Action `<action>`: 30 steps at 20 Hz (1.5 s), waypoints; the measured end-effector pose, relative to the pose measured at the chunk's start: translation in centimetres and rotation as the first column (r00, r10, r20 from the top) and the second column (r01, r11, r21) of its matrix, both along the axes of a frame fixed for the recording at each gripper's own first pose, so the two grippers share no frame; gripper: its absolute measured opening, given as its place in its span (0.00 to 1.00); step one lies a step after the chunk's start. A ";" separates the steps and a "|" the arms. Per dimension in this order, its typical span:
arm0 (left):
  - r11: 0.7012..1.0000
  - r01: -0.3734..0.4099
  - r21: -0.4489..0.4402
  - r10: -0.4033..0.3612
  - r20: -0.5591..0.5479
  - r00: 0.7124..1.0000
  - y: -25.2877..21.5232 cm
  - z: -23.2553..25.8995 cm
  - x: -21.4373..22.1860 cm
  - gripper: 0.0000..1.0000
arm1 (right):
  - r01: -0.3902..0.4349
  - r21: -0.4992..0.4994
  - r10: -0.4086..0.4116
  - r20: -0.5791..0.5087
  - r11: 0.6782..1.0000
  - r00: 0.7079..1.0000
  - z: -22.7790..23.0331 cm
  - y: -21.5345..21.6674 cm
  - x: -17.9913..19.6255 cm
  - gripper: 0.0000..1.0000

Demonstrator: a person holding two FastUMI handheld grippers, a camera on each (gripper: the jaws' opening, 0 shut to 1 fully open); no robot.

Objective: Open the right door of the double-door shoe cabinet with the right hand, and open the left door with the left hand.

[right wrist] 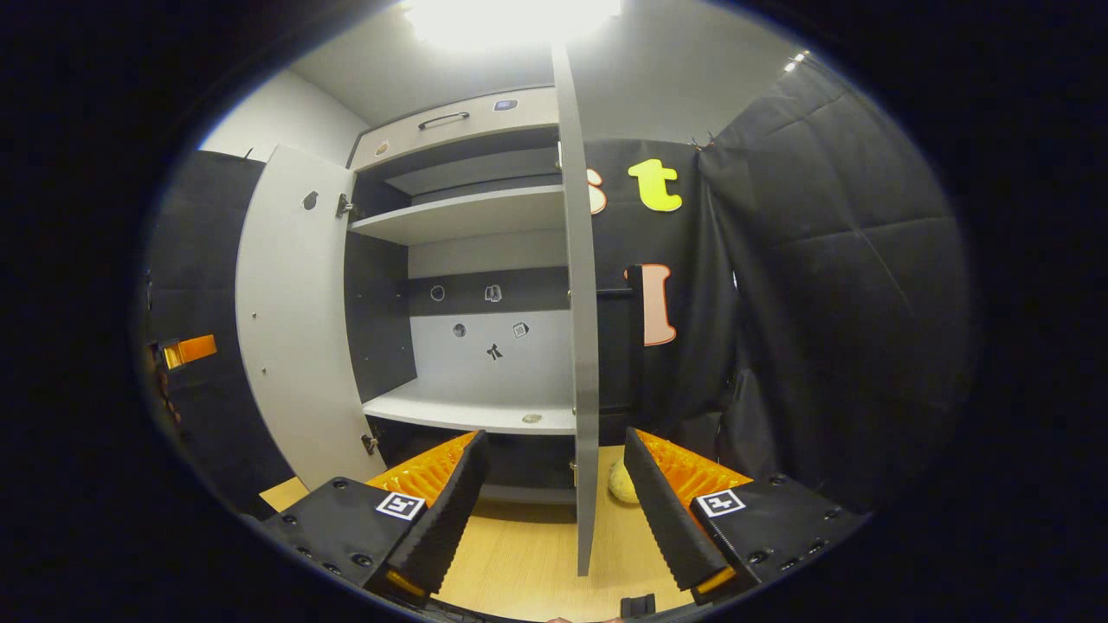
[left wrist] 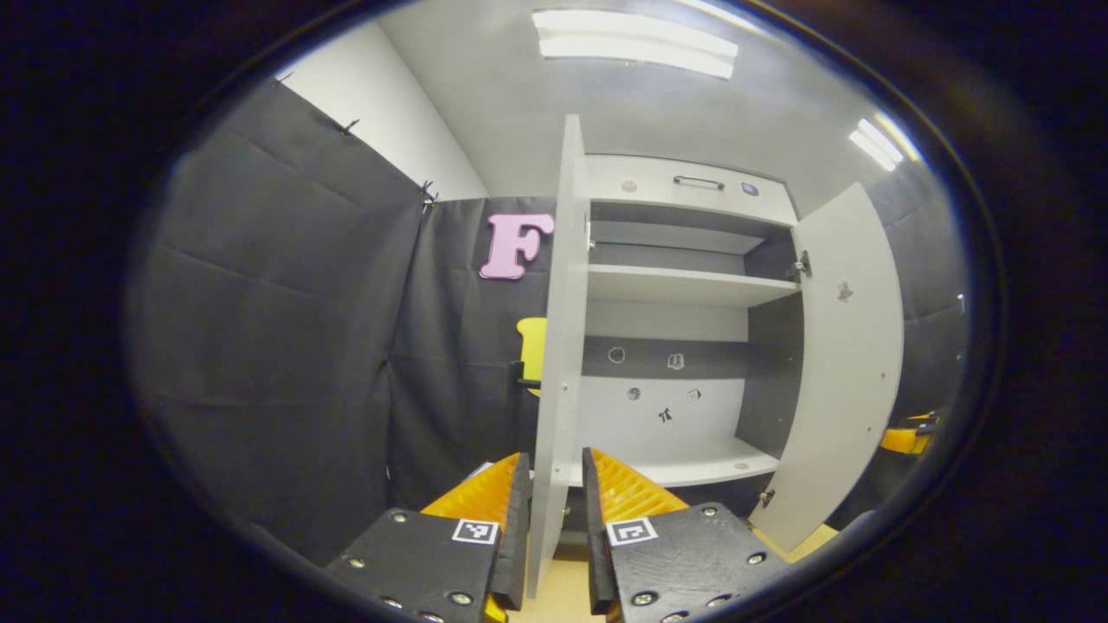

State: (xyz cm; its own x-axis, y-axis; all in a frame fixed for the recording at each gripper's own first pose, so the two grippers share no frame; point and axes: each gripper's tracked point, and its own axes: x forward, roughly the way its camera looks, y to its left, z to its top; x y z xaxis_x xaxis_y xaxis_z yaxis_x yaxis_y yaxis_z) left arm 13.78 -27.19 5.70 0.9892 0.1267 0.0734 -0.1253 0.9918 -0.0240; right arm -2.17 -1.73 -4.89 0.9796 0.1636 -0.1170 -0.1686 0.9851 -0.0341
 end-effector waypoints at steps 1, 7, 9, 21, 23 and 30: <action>1.000 -0.004 0.014 0.004 0.006 1.000 -0.9 0.2 -0.2 0.35 | -0.021 0.008 0.021 0.002 1.000 1.000 -0.1 0.2 -0.4 0.98; 0.998 0.025 0.060 -0.024 -0.020 1.000 -7.4 -0.8 1.1 0.93 | -0.062 0.039 0.062 0.001 0.997 0.998 -1.0 0.9 -2.4 0.98; 0.997 0.047 0.060 -0.046 -0.013 0.999 -9.5 -1.3 0.9 0.93 | -0.046 0.069 0.046 0.001 0.997 0.999 -1.3 1.1 -2.5 0.98; 0.996 0.076 -0.047 -0.078 -0.051 0.996 -4.8 -4.4 3.0 0.93 | 0.008 0.055 -0.010 0.049 0.998 0.999 0.5 3.4 -0.8 0.98; 0.994 0.078 -0.082 -0.085 -0.084 0.993 -3.5 -5.3 3.3 0.93 | -0.003 0.066 -0.001 0.054 0.998 0.999 0.7 4.5 -0.7 0.98; 0.986 0.148 -0.078 -0.156 -0.098 0.983 -3.2 -5.6 4.0 0.94 | -0.024 0.038 0.023 0.014 0.999 1.000 -0.1 8.7 -1.1 0.98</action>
